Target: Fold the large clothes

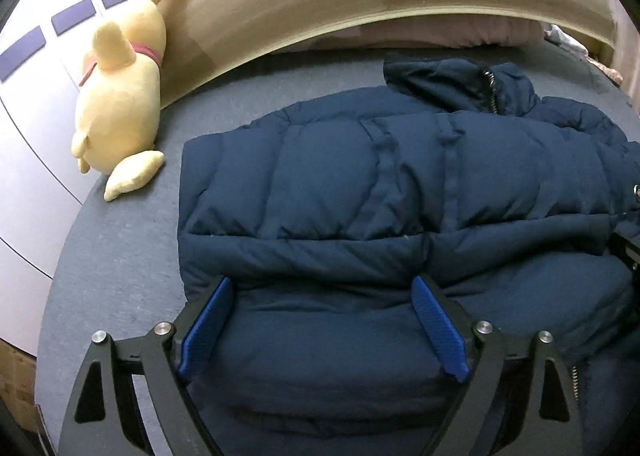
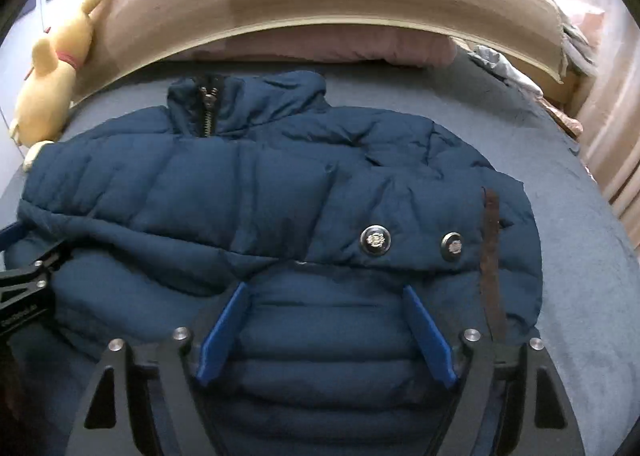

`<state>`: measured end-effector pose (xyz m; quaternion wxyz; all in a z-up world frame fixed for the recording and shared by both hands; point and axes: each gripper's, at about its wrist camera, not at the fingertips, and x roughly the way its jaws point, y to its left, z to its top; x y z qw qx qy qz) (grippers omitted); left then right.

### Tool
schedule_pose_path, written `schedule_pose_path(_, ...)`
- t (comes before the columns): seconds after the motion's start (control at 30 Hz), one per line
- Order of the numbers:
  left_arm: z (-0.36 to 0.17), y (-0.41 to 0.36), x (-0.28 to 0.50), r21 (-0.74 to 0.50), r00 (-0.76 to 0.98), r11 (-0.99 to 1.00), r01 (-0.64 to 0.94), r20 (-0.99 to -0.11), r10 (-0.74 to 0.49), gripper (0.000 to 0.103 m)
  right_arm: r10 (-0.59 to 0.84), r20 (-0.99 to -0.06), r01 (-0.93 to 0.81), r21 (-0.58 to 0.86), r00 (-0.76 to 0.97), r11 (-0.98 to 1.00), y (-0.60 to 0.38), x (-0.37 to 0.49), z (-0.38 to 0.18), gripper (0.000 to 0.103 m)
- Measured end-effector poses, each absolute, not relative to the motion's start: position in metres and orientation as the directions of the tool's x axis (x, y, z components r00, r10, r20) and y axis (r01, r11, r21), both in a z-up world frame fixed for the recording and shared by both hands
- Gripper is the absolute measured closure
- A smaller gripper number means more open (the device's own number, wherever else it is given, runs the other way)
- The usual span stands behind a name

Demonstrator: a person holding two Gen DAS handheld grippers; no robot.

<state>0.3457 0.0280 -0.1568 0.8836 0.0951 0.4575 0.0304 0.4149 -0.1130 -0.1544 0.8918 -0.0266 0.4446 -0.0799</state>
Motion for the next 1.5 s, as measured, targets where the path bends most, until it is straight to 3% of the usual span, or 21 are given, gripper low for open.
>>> schedule_pose_path(0.2,-0.146,0.037,0.346,0.185,0.572,0.981,0.06,-0.812,0.118,0.009,-0.162,-0.818,0.137,-0.102,0.552,0.985,-0.12,0.414,-0.148,0.015)
schedule_pose_path(0.27,-0.124,0.052,0.34,0.175,0.634,0.984,0.027,-0.764,0.118,0.009,-0.119,-0.797,0.141,-0.042,0.592,0.989,-0.125,0.416,-0.134,0.015)
schedule_pose_path(0.4,-0.095,0.104,0.358,-0.008,0.676,0.999,-0.046,-0.736,0.025,0.009,-0.016,-0.731,0.133,0.103,0.682,0.986,-0.142,0.422,-0.096,0.014)
schedule_pose_path(0.53,-0.12,0.147,0.391,-0.109,0.609,0.985,-0.131,-0.793,-0.006,0.011,0.078,-0.774,0.162,0.229,0.629,0.96,-0.17,0.451,-0.114,0.014)
schedule_pose_path(0.6,-0.141,0.151,0.399,-0.076,0.562,0.99,-0.119,-0.827,0.004,0.02,0.133,-0.813,0.17,0.273,0.567,0.947,-0.179,0.458,-0.139,0.016)
schedule_pose_path(0.73,-0.16,0.149,0.406,-0.045,0.529,0.995,-0.088,-0.848,0.009,0.021,0.096,-0.835,0.149,0.207,0.542,0.967,-0.171,0.464,-0.152,0.016)
schedule_pose_path(0.87,-0.141,0.162,0.399,-0.115,0.578,0.989,-0.097,-0.815,-0.038,0.025,0.132,-0.764,0.121,0.265,0.632,0.957,-0.18,0.448,-0.117,0.015)
schedule_pose_path(1.0,-0.133,0.182,0.399,-0.206,0.614,0.975,-0.085,-0.781,-0.111,0.022,0.043,-0.686,0.205,0.276,0.726,0.939,-0.233,0.427,-0.087,0.014)
schedule_pose_path(1.07,-0.145,0.184,0.409,-0.25,0.582,0.964,-0.089,-0.798,-0.153,0.022,0.01,-0.706,0.312,0.326,0.709,0.892,-0.276,0.427,-0.095,0.014)
schedule_pose_path(1.17,-0.165,0.179,0.414,-0.278,0.553,0.957,-0.087,-0.812,-0.186,0.023,0.126,-0.72,0.397,0.509,0.682,0.764,-0.329,0.426,-0.132,0.015)
schedule_pose_path(1.23,-0.166,0.169,0.413,-0.263,0.566,0.963,-0.065,-0.804,-0.181,0.033,0.223,-0.695,0.364,0.59,0.684,0.72,-0.337,0.431,-0.151,0.024)
schedule_pose_path(1.27,-0.165,0.165,0.413,-0.277,0.567,0.96,-0.036,-0.797,-0.209,0.058,0.262,-0.687,0.336,0.606,0.678,0.721,-0.333,0.433,-0.154,0.034)
schedule_pose_path(1.3,-0.164,0.161,0.413,-0.289,0.555,0.957,-0.025,-0.8,-0.227,0.07,0.305,-0.684,0.294,0.612,0.663,0.734,-0.324,0.44,-0.157,0.039)
schedule_pose_path(1.33,-0.161,0.159,0.414,-0.27,0.561,0.962,-0.032,-0.802,-0.206,0.074,0.326,-0.69,0.267,0.605,0.647,0.75,-0.313,0.444,-0.157,0.05)
schedule_pose_path(1.37,-0.156,0.156,0.412,-0.252,0.57,0.967,-0.028,-0.799,-0.192,0.082,0.318,-0.7,0.258,0.585,0.64,0.769,-0.308,0.448,-0.155,0.068)
schedule_pose_path(1.43,-0.152,0.152,0.409,-0.227,0.581,0.974,-0.025,-0.796,-0.171,0.087,0.265,-0.712,0.274,0.545,0.65,0.792,-0.307,0.446,-0.148,0.085)
schedule_pose_path(1.5,-0.162,0.147,0.409,-0.18,0.569,0.983,-0.025,-0.811,-0.134,0.087,0.209,-0.727,0.279,0.488,0.654,0.827,-0.305,0.442,-0.148,0.088)
